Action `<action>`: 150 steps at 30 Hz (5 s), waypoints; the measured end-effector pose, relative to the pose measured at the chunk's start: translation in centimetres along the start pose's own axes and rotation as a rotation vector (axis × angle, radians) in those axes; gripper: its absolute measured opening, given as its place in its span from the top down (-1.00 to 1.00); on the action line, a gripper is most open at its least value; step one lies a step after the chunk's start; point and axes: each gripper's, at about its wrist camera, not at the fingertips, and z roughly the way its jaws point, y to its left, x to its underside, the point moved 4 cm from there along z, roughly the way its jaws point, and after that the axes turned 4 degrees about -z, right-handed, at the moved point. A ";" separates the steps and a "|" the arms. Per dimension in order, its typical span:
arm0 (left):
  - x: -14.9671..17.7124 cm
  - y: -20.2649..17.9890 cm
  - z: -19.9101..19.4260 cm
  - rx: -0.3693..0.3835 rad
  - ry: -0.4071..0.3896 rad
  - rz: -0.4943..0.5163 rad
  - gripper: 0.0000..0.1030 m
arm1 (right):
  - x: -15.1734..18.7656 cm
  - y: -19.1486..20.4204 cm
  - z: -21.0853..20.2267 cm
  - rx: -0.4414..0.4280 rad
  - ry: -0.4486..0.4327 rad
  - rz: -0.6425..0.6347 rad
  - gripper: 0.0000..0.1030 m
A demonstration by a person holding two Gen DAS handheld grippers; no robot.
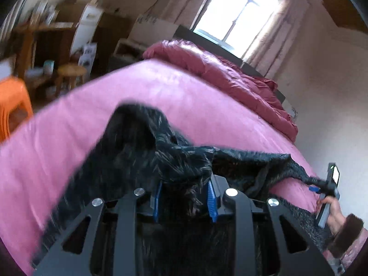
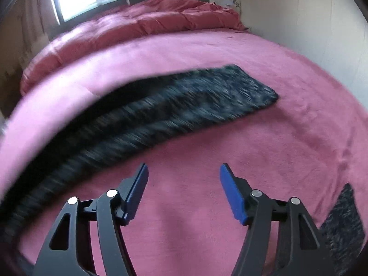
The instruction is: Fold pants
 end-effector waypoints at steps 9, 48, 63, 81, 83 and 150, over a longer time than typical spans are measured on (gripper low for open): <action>1.2 1.2 0.1 0.039 -0.015 -0.050 0.43 | -5.8 8.0 1.6 -0.231 0.126 0.131 -0.25; 2.6 5.7 -8.9 0.072 -0.109 -0.181 0.42 | 17.2 -7.3 -17.5 -0.531 -0.005 0.314 0.93; 5.6 6.7 -10.1 0.248 -0.052 -0.393 -0.73 | 18.0 -8.3 -16.6 -0.313 0.013 0.280 -0.26; 2.4 6.3 -6.9 0.044 0.081 -0.385 0.68 | 11.7 -6.7 -10.0 -0.089 0.140 0.045 0.86; 1.4 5.6 -8.3 0.108 0.039 -0.354 0.78 | 11.5 -7.8 -12.5 -0.153 0.065 0.079 0.88; 5.5 -4.5 -4.8 -0.058 0.065 0.119 -0.42 | 9.0 -5.4 -13.6 -0.091 0.026 -0.108 0.15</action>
